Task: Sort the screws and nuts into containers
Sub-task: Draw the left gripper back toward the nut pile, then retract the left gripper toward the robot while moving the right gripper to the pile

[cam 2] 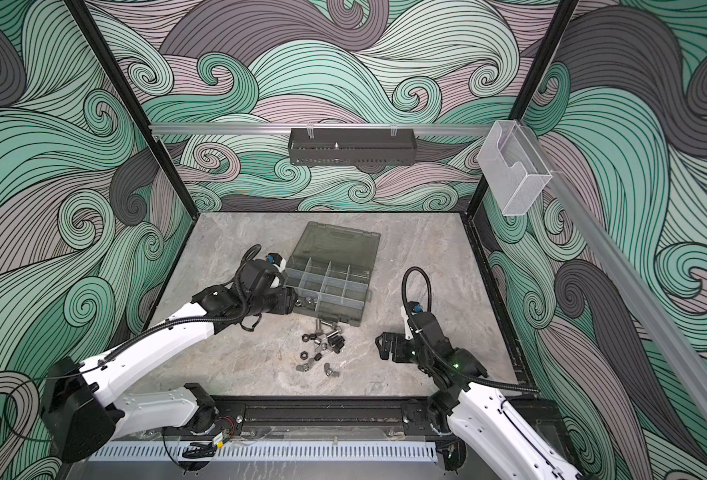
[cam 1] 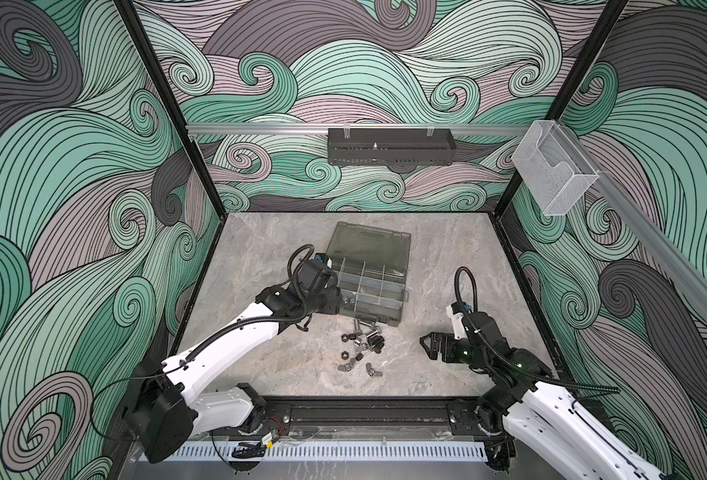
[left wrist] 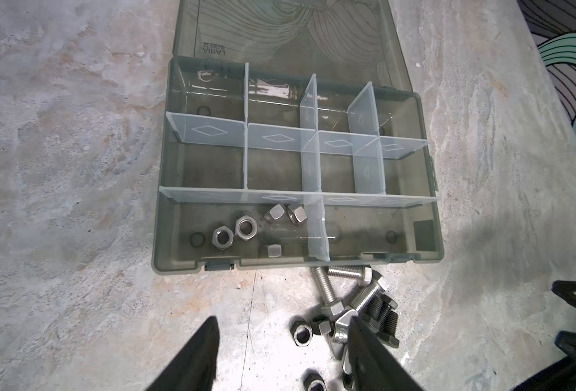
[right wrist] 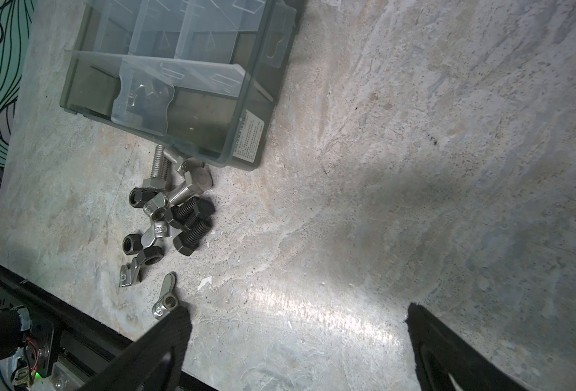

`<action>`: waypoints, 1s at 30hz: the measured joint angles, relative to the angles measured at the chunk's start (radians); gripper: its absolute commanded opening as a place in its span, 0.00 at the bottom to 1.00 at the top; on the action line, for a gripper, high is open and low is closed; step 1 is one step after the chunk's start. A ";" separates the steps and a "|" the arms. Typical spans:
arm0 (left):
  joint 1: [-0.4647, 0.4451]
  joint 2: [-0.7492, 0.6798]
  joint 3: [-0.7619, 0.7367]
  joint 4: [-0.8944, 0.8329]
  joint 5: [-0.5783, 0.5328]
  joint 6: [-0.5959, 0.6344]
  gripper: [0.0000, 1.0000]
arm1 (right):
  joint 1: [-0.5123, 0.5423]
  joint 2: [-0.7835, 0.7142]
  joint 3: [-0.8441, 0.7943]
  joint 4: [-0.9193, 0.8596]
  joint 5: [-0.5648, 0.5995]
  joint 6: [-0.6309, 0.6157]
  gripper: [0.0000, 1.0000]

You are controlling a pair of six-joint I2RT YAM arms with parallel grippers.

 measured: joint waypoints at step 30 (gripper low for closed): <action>0.005 -0.559 -0.410 0.125 -0.120 -0.092 0.96 | 0.419 0.471 0.212 0.076 0.115 -0.108 0.82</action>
